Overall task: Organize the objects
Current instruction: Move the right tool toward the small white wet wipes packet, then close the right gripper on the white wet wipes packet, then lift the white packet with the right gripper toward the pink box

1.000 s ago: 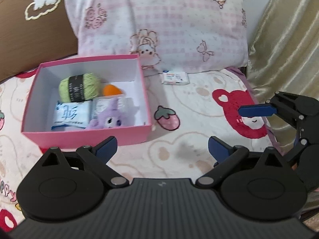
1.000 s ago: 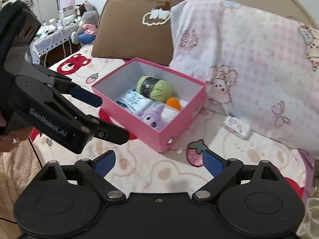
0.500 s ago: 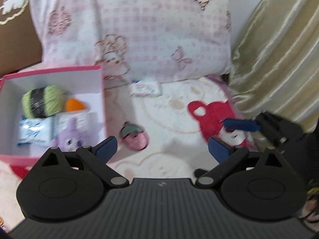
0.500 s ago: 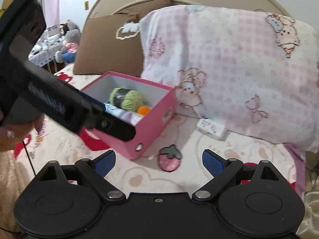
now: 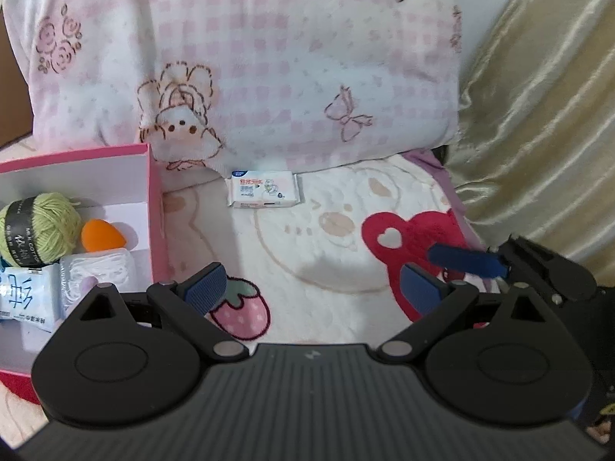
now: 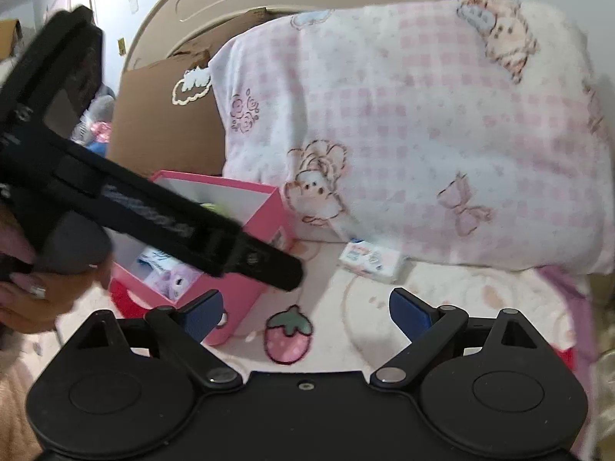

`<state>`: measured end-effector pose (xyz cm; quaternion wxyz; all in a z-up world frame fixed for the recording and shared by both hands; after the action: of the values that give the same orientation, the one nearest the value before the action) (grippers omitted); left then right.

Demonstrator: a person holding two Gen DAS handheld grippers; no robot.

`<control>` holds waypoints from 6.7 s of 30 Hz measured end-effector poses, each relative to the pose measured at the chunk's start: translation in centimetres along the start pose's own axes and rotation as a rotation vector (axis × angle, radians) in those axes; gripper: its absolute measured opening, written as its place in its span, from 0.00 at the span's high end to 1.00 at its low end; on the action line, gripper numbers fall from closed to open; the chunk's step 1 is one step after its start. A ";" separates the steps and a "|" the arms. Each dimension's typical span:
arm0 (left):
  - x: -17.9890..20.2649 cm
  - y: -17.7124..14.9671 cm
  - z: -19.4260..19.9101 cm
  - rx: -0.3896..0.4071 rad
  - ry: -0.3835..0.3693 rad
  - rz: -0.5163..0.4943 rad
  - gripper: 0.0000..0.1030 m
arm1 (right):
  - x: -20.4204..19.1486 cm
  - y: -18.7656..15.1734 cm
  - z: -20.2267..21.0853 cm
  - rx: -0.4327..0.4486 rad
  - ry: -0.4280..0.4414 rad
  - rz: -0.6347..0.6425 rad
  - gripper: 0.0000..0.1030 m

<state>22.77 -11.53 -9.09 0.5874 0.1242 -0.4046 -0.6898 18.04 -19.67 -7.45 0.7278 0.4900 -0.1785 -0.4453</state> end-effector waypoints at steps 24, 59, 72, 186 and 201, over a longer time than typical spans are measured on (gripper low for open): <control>-3.4 1.2 -12.1 -0.012 0.073 0.057 0.33 | 8.1 -2.1 -11.0 0.016 -0.090 -0.066 0.09; -6.1 1.6 -19.9 -0.035 0.132 0.100 0.52 | 11.0 -4.0 -16.7 -0.002 -0.106 -0.187 0.44; -3.8 -2.6 -17.9 -0.213 -0.004 0.176 0.54 | 10.3 -6.6 -11.6 -0.073 -0.096 -0.127 0.37; -13.8 -7.4 17.1 0.174 0.127 0.246 0.56 | -21.3 0.0 -1.7 -0.054 0.172 0.251 0.21; -19.3 -1.7 13.6 0.210 0.114 0.287 0.55 | -20.0 4.3 -9.0 -0.038 0.165 0.156 0.32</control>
<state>18.17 11.67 -7.45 0.6854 0.1648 -0.4541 -0.5448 15.57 2.35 -4.25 0.7816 0.4958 -0.1470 -0.3488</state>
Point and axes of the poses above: each gripper's, at about its wrist camera, not at the fingertips, and z roughly against the way its jaws point, x to its right, y to its top, the point moved 10 cm from there along -z, roughly the way its jaws point, and after that the axes turned 12 degrees about x, right-handed, at the moved point
